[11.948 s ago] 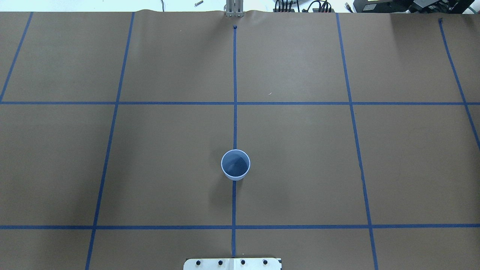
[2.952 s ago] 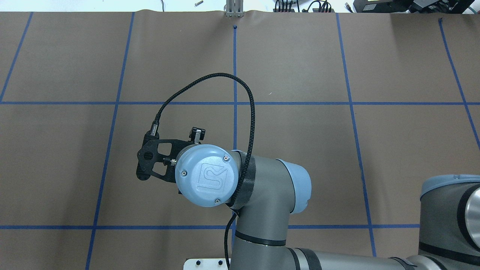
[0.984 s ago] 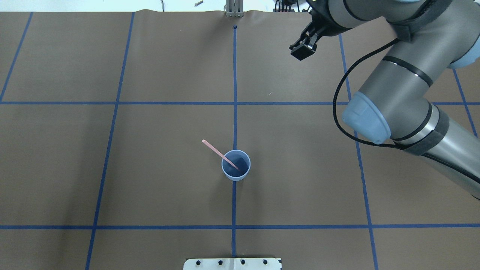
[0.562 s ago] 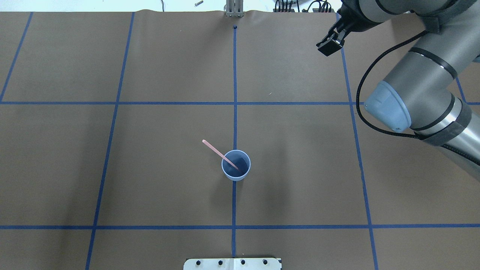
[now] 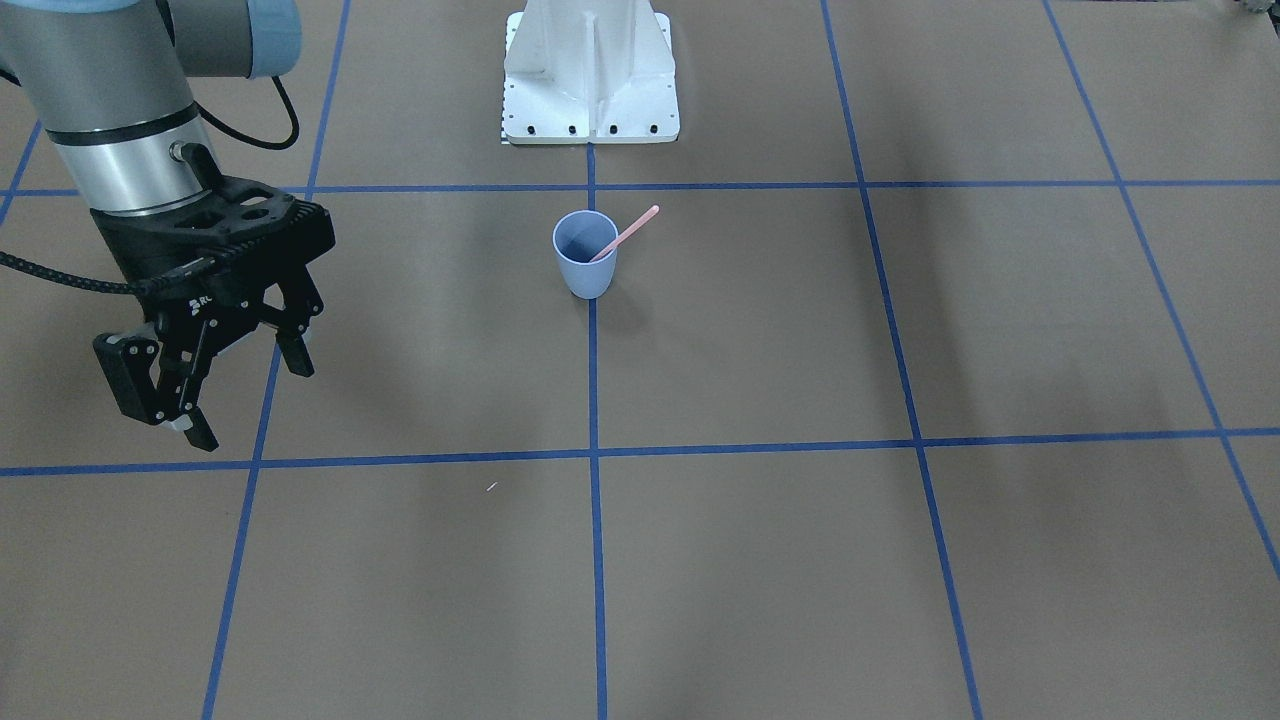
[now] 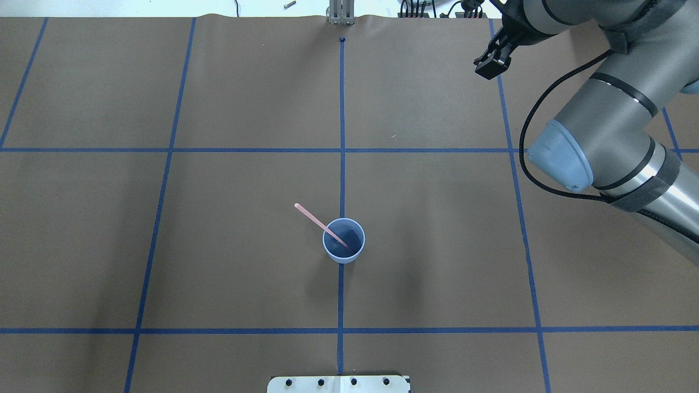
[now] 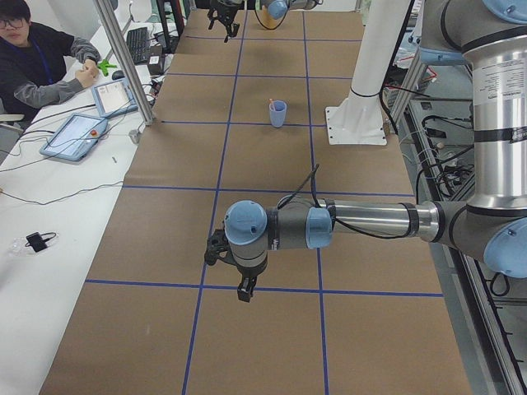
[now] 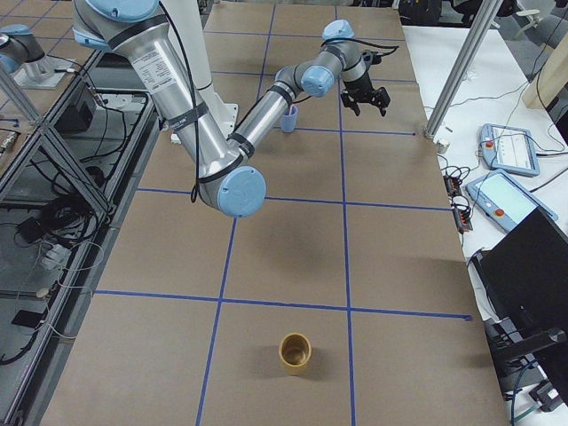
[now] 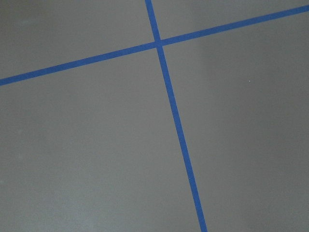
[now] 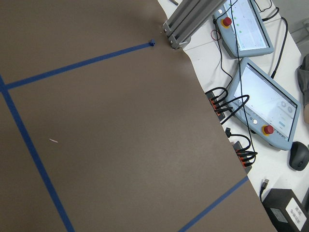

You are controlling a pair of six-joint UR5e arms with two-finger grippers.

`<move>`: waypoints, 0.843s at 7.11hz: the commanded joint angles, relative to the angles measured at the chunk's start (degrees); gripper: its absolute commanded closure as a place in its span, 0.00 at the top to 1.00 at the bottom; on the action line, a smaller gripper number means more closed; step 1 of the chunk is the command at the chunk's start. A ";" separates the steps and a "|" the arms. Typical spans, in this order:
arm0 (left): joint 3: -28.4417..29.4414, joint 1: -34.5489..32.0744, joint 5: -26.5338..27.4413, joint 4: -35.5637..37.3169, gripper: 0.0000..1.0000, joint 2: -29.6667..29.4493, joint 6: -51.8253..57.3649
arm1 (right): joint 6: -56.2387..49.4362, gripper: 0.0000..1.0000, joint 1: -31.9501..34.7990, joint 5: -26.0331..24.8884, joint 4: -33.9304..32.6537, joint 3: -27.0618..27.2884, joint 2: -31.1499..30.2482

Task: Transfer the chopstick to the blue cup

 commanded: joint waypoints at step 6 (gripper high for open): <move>-0.26 0.02 0.00 0.00 0.99 0.42 0.18 | -12.74 1.00 15.89 1.53 -1.04 -2.31 -13.77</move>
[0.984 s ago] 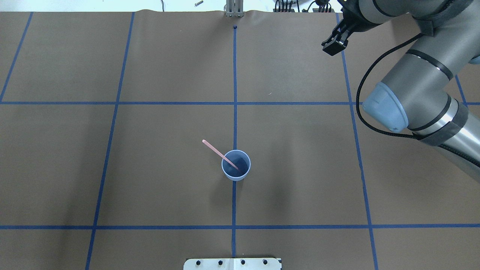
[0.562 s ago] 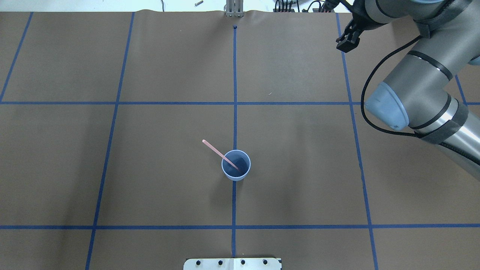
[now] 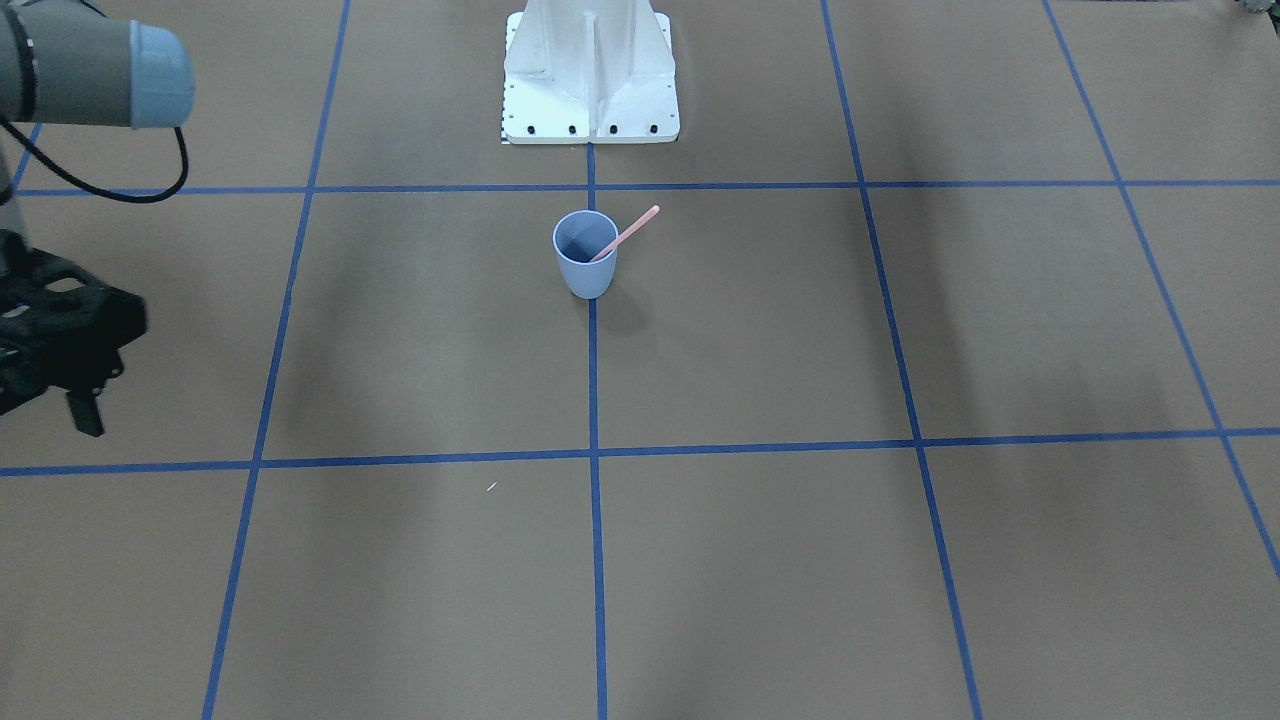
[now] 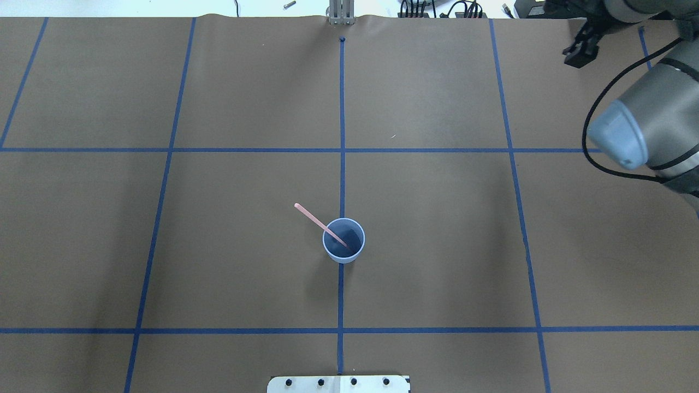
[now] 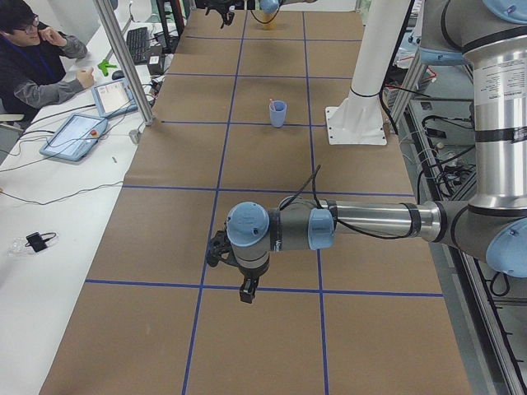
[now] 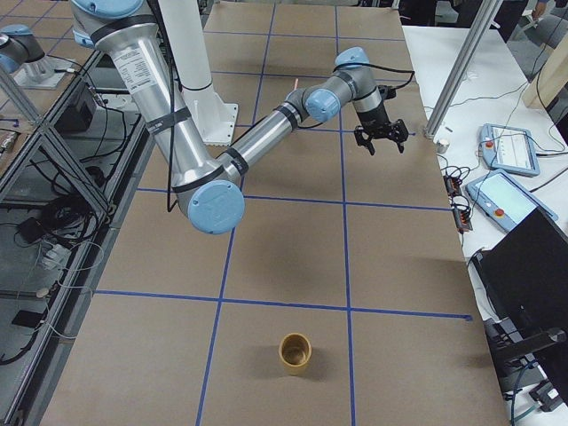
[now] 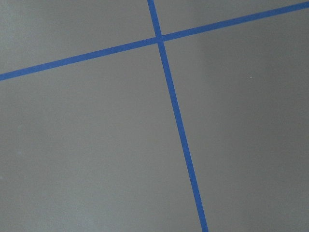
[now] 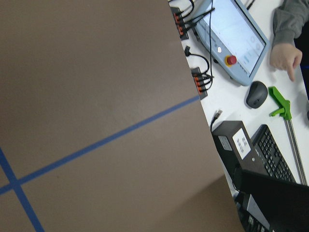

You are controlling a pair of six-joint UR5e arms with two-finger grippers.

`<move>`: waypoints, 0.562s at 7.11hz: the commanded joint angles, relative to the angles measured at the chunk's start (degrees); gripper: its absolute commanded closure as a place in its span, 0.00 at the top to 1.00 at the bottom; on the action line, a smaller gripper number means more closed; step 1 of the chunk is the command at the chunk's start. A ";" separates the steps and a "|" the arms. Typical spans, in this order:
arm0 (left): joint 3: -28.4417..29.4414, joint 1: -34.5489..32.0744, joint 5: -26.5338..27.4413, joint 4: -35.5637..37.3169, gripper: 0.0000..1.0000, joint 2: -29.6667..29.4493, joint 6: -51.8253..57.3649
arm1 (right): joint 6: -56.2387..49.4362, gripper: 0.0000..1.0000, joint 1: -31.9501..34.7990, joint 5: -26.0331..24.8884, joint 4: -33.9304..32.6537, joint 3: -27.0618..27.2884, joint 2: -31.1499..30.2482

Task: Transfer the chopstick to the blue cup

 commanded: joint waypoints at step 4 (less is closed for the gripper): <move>0.32 -0.10 0.00 0.18 0.99 0.12 0.19 | 0.26 1.00 26.94 18.34 0.18 -1.61 -23.07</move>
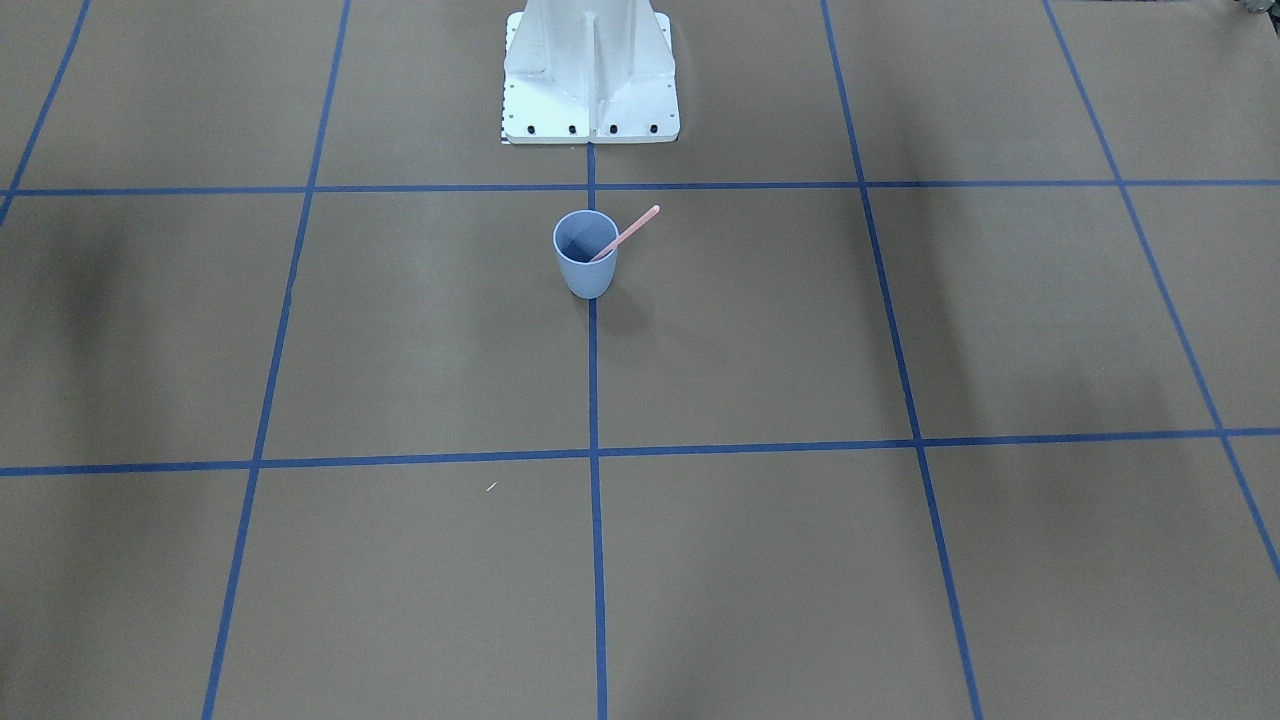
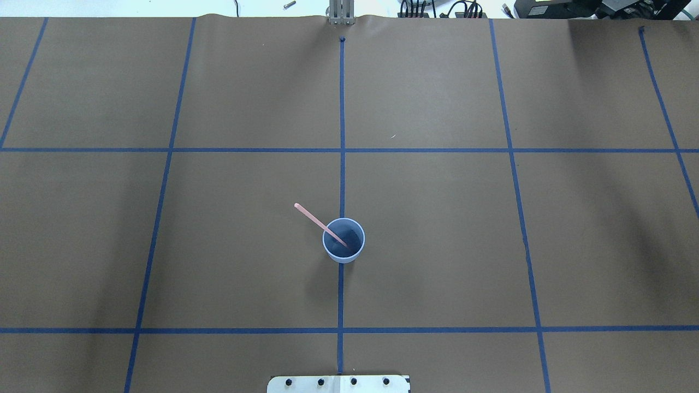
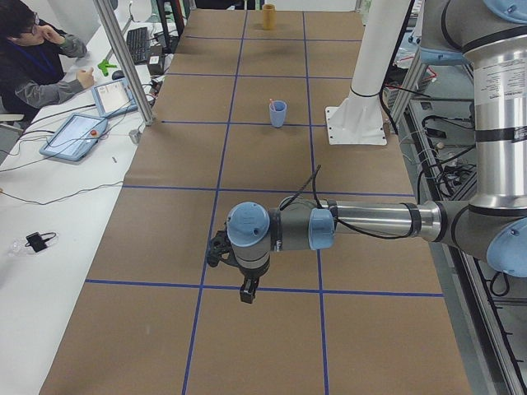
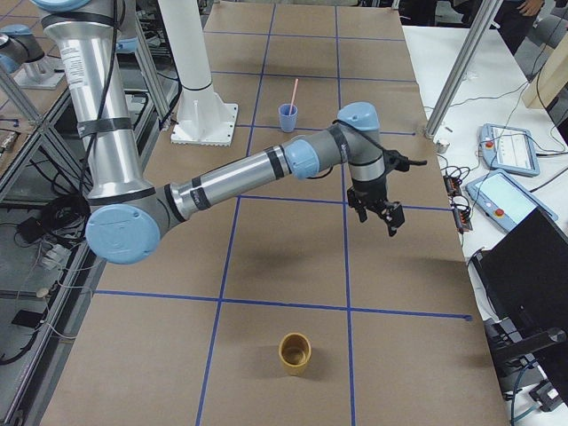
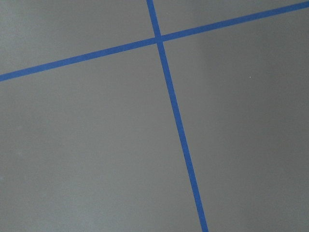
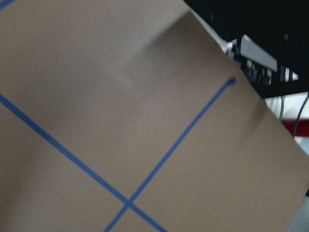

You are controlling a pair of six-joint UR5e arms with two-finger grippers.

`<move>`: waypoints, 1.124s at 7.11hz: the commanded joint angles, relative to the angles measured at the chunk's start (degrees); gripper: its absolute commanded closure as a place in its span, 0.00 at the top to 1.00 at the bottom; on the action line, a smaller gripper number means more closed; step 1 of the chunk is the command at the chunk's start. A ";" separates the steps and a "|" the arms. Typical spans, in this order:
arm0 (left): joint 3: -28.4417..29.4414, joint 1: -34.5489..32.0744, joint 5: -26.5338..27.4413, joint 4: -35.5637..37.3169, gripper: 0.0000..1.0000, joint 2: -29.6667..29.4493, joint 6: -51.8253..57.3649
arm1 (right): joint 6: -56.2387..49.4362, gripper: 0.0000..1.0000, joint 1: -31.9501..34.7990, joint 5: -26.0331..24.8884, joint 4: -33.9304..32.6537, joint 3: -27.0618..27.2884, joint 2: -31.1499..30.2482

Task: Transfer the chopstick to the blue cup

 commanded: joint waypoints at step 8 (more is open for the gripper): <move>0.18 -0.02 0.26 0.17 0.99 0.04 -0.16 | 15.00 1.00 16.22 14.55 0.27 -9.14 -16.35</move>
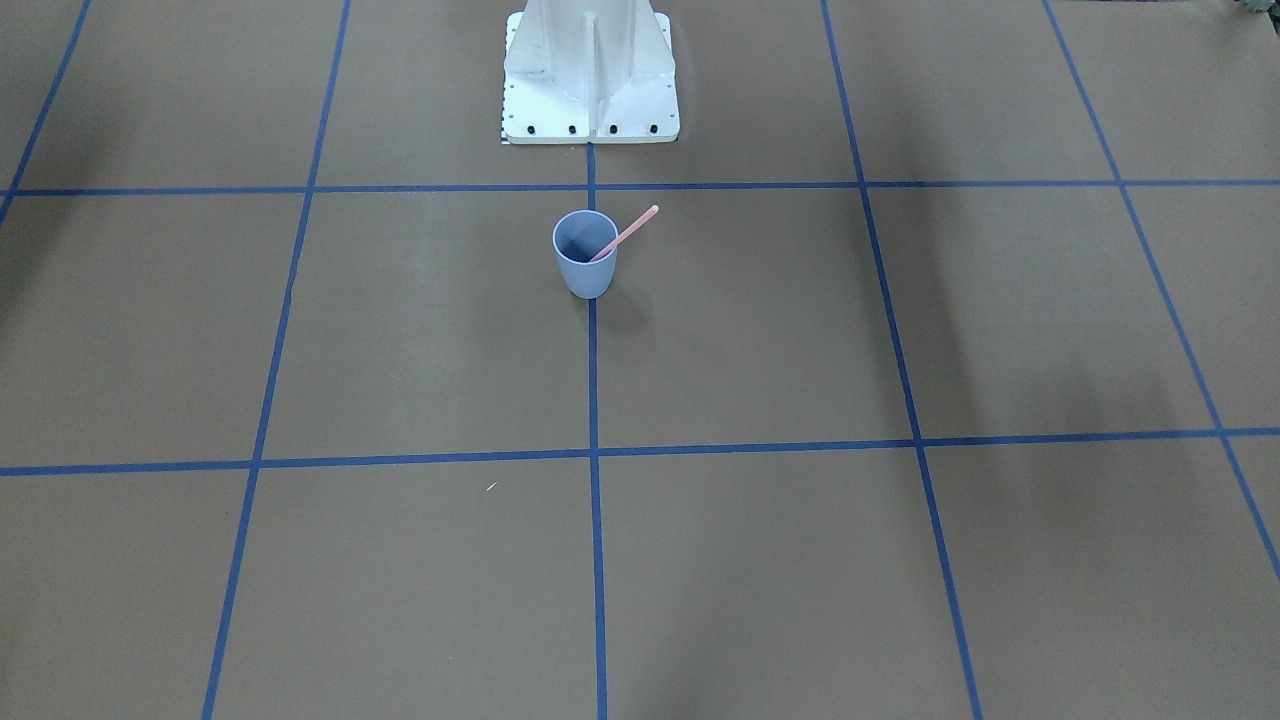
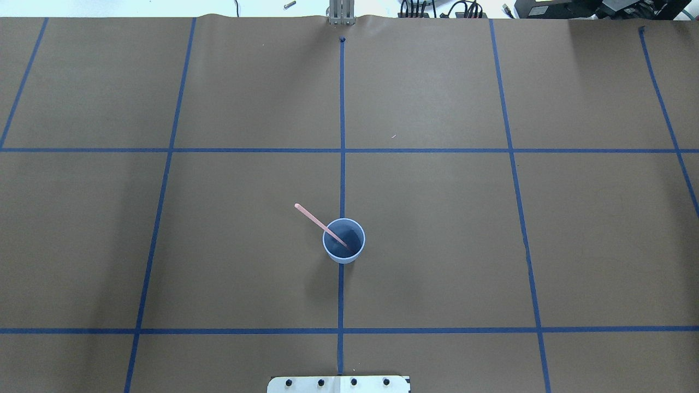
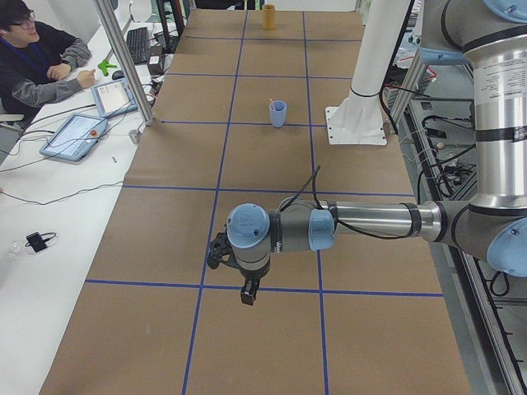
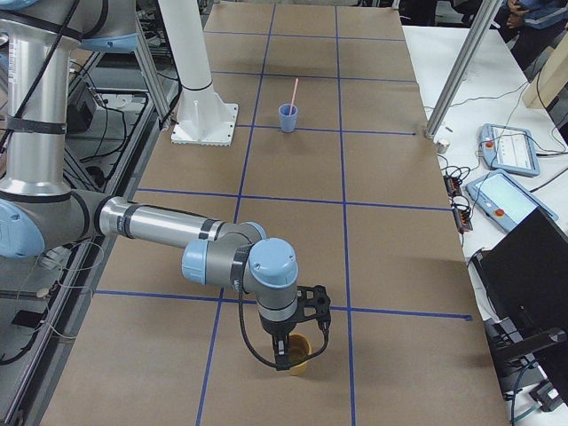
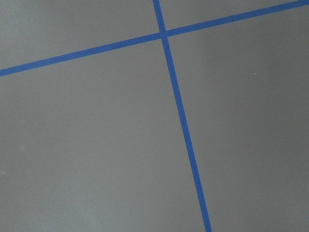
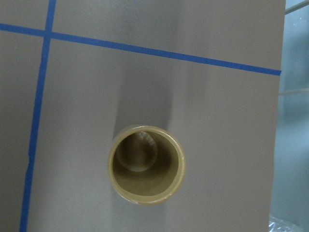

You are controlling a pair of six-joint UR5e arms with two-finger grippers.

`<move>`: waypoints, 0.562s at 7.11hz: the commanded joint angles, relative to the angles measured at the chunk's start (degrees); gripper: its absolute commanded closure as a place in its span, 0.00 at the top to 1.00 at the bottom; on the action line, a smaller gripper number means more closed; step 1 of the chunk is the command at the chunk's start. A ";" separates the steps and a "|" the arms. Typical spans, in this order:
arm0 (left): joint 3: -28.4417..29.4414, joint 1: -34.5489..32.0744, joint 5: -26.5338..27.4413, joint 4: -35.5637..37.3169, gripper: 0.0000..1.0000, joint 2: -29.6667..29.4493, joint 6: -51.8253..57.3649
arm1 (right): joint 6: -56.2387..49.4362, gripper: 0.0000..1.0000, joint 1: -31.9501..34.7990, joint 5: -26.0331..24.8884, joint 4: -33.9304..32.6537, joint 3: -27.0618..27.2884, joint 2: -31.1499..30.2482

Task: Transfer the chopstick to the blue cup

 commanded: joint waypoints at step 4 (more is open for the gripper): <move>-0.45 0.00 -0.11 0.00 0.99 -0.08 -0.42 | 16.32 1.00 -9.22 6.49 0.74 0.83 0.78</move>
